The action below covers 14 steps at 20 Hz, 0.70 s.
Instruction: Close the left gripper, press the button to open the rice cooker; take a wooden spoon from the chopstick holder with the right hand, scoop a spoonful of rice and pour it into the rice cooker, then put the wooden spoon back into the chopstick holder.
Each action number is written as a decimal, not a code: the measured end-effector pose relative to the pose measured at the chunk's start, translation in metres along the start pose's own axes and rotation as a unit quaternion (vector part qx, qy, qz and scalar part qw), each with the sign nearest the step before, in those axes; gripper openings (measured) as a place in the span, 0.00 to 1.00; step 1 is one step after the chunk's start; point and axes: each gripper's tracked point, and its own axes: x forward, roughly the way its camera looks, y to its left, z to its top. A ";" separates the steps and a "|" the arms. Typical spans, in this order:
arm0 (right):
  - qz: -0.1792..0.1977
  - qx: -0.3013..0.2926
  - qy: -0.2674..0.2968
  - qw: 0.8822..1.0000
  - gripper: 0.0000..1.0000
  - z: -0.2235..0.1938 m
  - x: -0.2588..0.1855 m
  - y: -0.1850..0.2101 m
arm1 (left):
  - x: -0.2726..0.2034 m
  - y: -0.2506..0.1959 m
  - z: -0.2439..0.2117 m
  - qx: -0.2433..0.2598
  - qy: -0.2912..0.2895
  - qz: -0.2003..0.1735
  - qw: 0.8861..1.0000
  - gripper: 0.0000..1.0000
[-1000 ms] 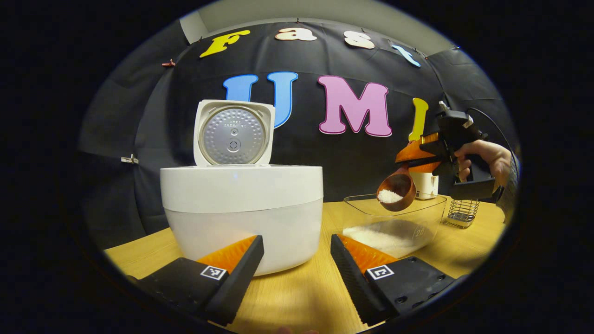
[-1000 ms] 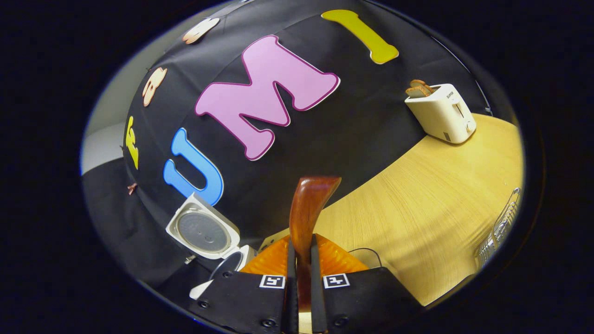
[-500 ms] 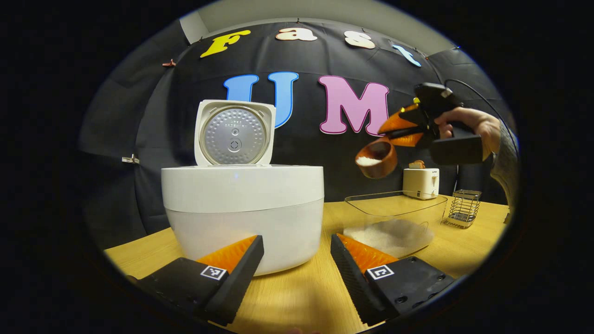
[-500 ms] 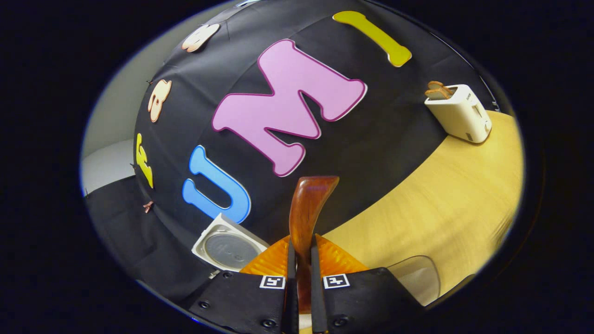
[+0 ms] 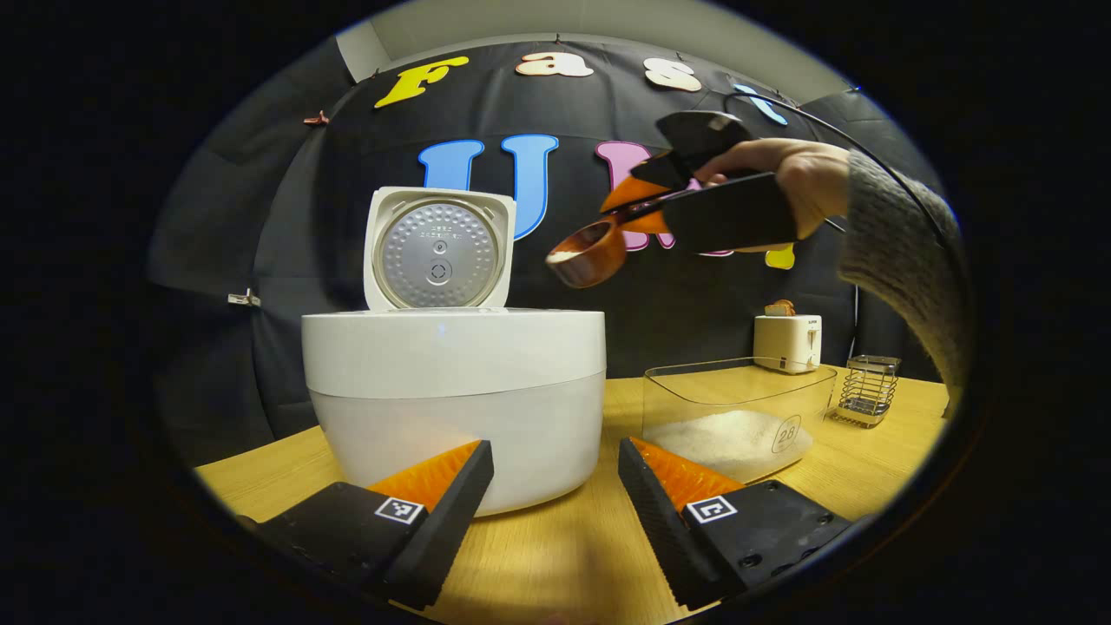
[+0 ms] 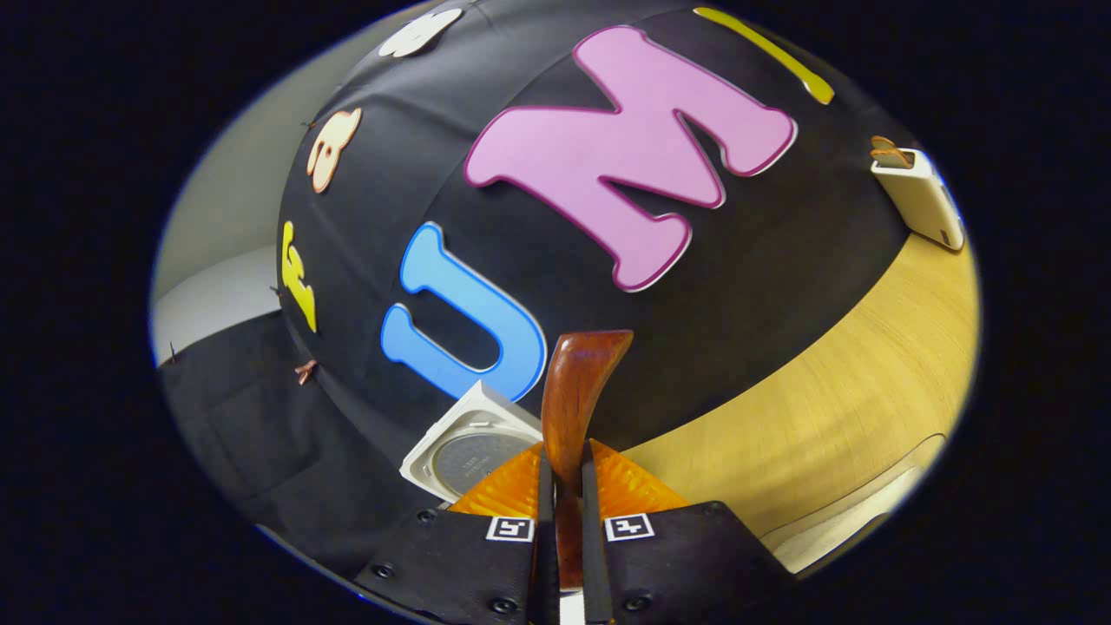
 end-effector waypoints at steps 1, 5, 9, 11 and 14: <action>0.004 -0.012 0.005 1.000 0.14 -0.010 0.009 0.008 | 0.000 0.000 0.000 0.000 0.000 0.000 1.000 0.94; 0.016 -0.056 0.037 0.998 0.14 -0.056 0.045 0.025 | -0.001 0.000 0.000 0.000 0.000 0.000 1.000 0.94; 0.013 -0.148 0.037 0.988 0.14 -0.075 0.063 0.035 | 0.001 0.001 0.000 0.000 0.000 0.000 1.000 0.94; 0.016 -0.197 0.032 0.980 0.14 -0.081 0.064 0.042 | 0.000 0.001 0.000 0.000 0.000 0.000 1.000 0.94; 0.021 -0.235 0.037 0.971 0.14 -0.092 0.069 0.048 | -0.001 0.000 0.000 0.000 0.000 -0.001 1.000 0.94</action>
